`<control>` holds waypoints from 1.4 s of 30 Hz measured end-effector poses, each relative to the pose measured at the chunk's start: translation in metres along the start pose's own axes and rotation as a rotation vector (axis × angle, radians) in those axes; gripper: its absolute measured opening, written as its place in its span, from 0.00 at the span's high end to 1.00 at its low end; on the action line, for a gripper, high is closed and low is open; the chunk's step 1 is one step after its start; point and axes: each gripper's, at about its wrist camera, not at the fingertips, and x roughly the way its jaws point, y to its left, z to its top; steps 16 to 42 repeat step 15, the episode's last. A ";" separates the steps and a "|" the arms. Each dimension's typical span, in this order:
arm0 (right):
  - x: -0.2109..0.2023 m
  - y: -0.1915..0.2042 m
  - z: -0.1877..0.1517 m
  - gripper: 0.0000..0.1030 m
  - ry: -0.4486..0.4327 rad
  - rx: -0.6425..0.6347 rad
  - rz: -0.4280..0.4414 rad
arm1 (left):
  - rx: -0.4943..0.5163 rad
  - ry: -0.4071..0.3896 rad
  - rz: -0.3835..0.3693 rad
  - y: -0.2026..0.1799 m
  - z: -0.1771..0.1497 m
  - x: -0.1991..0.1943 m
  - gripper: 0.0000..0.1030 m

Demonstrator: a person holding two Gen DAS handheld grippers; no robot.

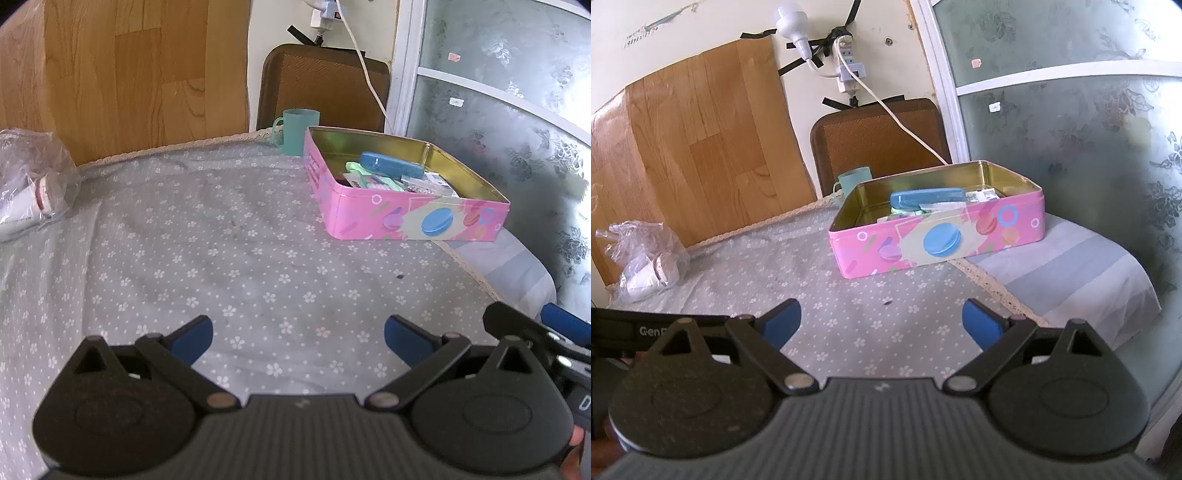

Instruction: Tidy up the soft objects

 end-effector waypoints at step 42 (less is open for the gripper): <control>0.003 0.001 -0.001 0.07 0.008 -0.007 0.003 | 0.009 -0.011 -0.043 0.001 0.000 0.000 0.00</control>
